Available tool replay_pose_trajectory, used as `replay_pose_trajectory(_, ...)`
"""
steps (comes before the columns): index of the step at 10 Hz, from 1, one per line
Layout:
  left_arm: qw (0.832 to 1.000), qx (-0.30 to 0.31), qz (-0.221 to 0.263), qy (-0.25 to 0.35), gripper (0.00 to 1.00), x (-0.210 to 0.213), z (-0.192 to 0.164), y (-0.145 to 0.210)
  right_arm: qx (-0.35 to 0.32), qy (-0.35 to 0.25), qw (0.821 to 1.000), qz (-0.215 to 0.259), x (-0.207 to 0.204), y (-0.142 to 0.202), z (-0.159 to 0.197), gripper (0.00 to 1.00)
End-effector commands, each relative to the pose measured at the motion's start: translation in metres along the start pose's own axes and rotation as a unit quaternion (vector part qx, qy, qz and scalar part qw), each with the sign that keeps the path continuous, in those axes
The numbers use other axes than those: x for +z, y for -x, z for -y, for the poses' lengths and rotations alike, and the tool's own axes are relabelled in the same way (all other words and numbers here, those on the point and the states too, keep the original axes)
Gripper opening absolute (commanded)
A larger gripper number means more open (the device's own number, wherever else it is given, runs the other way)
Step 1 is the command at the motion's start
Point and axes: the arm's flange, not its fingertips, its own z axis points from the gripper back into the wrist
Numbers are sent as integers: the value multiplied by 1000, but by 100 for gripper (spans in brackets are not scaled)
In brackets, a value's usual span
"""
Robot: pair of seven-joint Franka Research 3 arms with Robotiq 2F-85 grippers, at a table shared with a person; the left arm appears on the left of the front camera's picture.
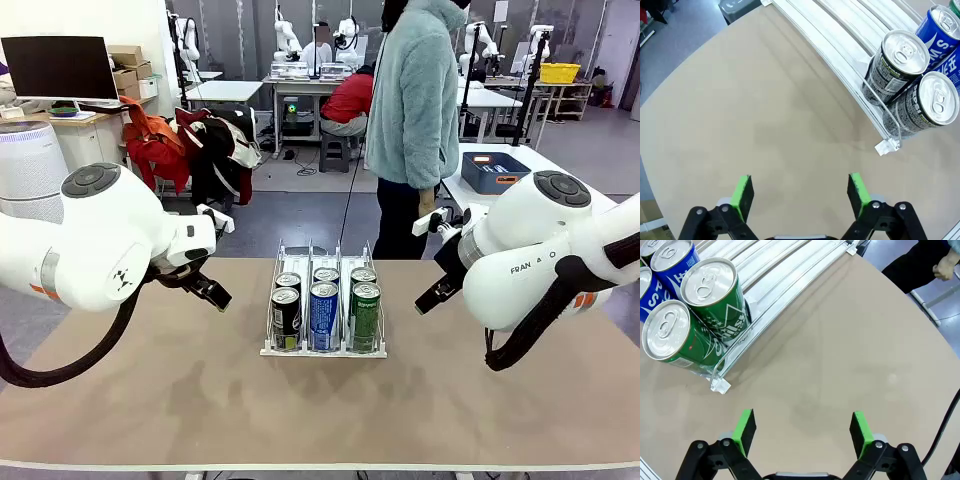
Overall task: Fill the beverage cans into the dispenser.
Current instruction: Pick up the Sprite handed by the human.
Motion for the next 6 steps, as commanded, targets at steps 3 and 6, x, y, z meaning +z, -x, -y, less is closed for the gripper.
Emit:
replay_pose_trajectory(3,1000,0,0,0,100,0,0,0,0,0,1000,0,0,0,0,100)
replay_pose_trajectory(6,1000,0,0,0,100,0,0,0,0,0,1000,0,0,0,0,100)
